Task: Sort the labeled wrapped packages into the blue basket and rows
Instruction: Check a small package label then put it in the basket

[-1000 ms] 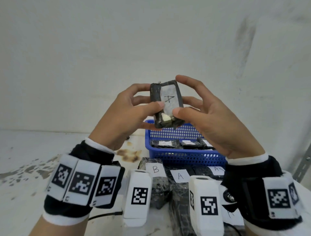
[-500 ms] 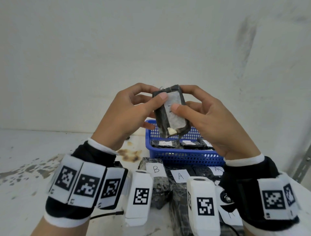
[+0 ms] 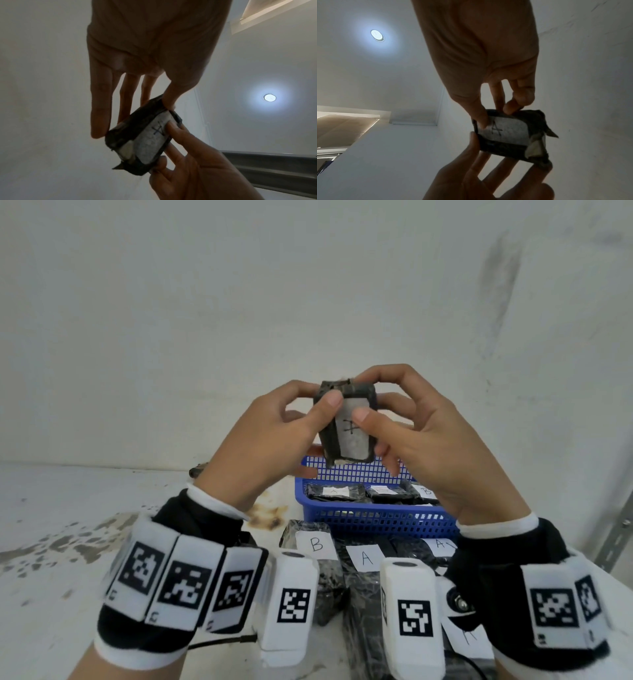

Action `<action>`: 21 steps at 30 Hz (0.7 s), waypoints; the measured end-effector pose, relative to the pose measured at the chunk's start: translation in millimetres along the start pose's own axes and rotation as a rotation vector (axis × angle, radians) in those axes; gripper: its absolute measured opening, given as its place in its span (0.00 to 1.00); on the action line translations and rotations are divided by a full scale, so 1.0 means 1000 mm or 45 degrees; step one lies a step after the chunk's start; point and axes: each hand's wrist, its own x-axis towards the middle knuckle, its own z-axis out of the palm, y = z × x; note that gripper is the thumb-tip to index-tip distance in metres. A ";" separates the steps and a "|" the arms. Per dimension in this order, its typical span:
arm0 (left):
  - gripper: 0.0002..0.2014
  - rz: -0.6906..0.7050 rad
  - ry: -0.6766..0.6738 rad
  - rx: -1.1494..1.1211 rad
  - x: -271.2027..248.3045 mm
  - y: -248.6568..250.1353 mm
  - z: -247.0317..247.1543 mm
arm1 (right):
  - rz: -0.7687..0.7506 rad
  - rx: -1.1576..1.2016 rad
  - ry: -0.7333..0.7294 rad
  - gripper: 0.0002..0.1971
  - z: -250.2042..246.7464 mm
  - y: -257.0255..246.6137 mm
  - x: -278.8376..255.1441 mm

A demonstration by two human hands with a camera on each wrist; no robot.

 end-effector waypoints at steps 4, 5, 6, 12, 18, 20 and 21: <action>0.13 0.017 -0.013 -0.120 0.001 0.002 -0.003 | 0.056 0.124 -0.020 0.06 0.001 -0.003 0.000; 0.13 0.010 -0.027 -0.148 0.000 0.002 -0.004 | 0.051 0.135 -0.014 0.07 0.001 -0.004 0.000; 0.13 0.001 -0.038 -0.174 0.001 0.003 -0.005 | 0.042 0.134 -0.012 0.08 0.001 -0.005 0.000; 0.07 0.045 0.013 -0.240 0.002 0.000 -0.002 | 0.047 0.127 0.037 0.11 0.003 -0.002 0.001; 0.06 0.087 -0.016 -0.269 0.002 0.000 -0.003 | 0.020 0.118 0.045 0.10 0.005 -0.002 0.001; 0.06 0.106 -0.012 -0.279 0.001 0.000 -0.004 | 0.003 0.104 0.039 0.10 0.005 -0.002 0.001; 0.06 0.112 -0.012 -0.284 0.001 0.000 -0.004 | -0.005 0.105 0.040 0.10 0.005 -0.002 0.000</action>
